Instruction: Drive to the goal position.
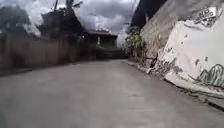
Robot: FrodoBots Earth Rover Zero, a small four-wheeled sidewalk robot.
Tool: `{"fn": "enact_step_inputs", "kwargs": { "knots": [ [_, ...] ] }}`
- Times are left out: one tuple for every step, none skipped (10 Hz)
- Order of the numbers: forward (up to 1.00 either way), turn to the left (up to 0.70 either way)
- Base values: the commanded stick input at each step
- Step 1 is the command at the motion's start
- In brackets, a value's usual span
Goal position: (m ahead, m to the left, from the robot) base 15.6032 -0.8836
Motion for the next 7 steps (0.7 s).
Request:
{"fn": "enact_step_inputs", "kwargs": {
  "knots": [
    [1.0,0.0],
    [1.0,0.0],
    [1.0,0.0],
    [1.0,0.0],
    [1.0,0.0],
    [1.0,0.0],
    [1.0,0.0]
  ]
}}
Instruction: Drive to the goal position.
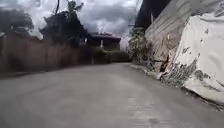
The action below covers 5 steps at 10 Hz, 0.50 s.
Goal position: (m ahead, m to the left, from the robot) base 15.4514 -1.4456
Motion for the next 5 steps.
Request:
{"fn": "enact_step_inputs", "kwargs": {
  "knots": [
    [1.0,0.0],
    [1.0,0.0],
    [1.0,0.0],
    [1.0,-0.16],
    [1.0,-0.4]
  ]
}}
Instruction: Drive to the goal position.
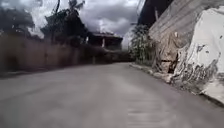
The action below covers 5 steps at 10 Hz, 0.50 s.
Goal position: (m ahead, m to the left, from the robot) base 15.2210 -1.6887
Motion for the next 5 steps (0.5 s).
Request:
{"fn": "enact_step_inputs", "kwargs": {
  "knots": [
    [1.0,-0.38],
    [1.0,-0.29],
    [1.0,0.0],
    [1.0,0.0],
    [1.0,0.0]
  ]
}}
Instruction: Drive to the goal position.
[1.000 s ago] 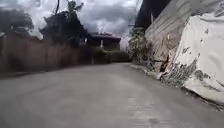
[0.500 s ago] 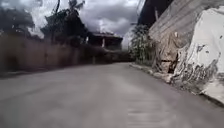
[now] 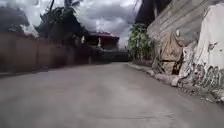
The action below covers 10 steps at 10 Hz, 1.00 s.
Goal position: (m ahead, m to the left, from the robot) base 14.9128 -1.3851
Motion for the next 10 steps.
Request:
{"fn": "enact_step_inputs", "kwargs": {
  "knots": [
    [1.0,0.0],
    [1.0,-0.02],
    [1.0,-0.23],
    [1.0,-0.39],
    [1.0,-0.39],
    [1.0,-0.39],
    [1.0,-0.19],
    [1.0,0.0],
    [1.0,0.0],
    [1.0,0.0]
  ]
}}
